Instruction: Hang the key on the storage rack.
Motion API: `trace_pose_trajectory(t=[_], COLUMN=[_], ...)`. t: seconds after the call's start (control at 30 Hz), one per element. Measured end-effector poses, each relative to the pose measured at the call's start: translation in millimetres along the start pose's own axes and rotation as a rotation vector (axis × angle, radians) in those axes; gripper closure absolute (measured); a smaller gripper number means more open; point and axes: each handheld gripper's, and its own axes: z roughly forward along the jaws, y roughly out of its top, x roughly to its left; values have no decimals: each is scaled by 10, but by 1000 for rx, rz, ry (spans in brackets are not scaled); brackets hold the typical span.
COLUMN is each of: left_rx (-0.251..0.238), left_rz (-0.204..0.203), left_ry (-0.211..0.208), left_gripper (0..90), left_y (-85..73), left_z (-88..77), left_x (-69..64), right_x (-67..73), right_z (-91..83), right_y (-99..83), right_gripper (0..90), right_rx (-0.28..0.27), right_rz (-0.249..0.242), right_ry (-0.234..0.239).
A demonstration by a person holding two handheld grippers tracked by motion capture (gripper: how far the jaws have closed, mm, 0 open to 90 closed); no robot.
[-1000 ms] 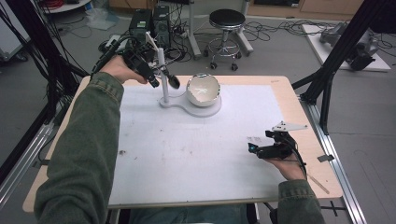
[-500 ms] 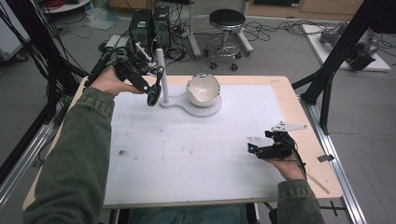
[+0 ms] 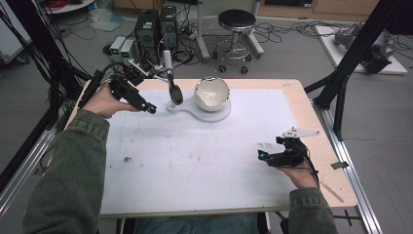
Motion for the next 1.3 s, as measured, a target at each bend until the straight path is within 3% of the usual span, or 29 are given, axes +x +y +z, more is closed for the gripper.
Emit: trace_pose_trajectory(t=[0.33,0.77,1.07,1.3], left_rx=[-20,-44,-66,-120], left_rz=[-20,-59,-85,-124], left_ry=[-16,-20,-8,28], left_gripper=[22,22,22,22], left_y=[-342,-664,-983,-1280], left_z=[70,186,220,184], left_x=[-19,55,83,85], right_x=[5,29,18,19], right_z=[2,30,32,25], right_y=[-3,-2,-12,-15], right_gripper=[6,6,6,6], right_rx=[0,10,13,12], right_rz=[2,-4,-4,-2], right_ry=[-3,-1,-1,-6])
